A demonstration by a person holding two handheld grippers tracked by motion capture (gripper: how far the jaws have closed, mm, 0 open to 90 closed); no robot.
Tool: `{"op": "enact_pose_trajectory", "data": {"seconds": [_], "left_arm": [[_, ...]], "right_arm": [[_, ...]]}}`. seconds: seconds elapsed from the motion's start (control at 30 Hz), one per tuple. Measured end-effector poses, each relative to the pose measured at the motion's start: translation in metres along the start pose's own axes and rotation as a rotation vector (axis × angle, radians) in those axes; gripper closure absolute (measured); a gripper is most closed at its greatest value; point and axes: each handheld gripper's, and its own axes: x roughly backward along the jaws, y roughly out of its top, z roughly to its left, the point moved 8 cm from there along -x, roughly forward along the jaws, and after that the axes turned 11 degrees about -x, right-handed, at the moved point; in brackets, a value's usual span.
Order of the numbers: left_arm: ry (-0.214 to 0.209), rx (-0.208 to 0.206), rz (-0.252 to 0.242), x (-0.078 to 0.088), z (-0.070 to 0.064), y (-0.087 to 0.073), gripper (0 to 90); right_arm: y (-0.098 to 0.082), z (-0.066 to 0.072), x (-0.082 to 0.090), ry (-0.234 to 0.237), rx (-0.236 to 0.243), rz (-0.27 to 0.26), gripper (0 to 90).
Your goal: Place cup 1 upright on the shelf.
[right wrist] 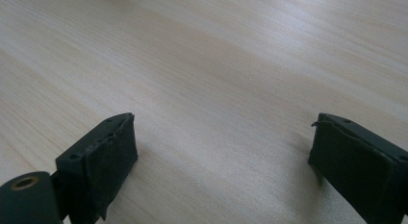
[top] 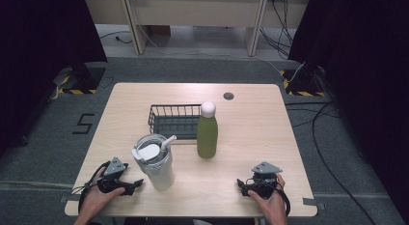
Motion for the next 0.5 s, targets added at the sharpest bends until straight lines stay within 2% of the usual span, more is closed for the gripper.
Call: {"op": "enact_pose_trajectory", "data": {"seconds": [0.27,0.4,0.5], "left_arm": [[0.001,-0.003,-0.001,0.0002,0.0000,0.0000,9.8],[-0.002,-0.011,-0.008,0.0013,-0.0004,0.0003,15.0],[0.003,-0.024,-0.016,0.0021,-0.0016,0.0008,14.9]], "right_arm": [[-0.0004,0.0003,0.0000,0.001,0.001,0.005,7.7],[-0.0005,0.0005,0.0000,0.001,-0.001,0.005,7.7],[-0.0004,0.0002,-0.0001,0.000,0.001,0.005,7.6]]}}
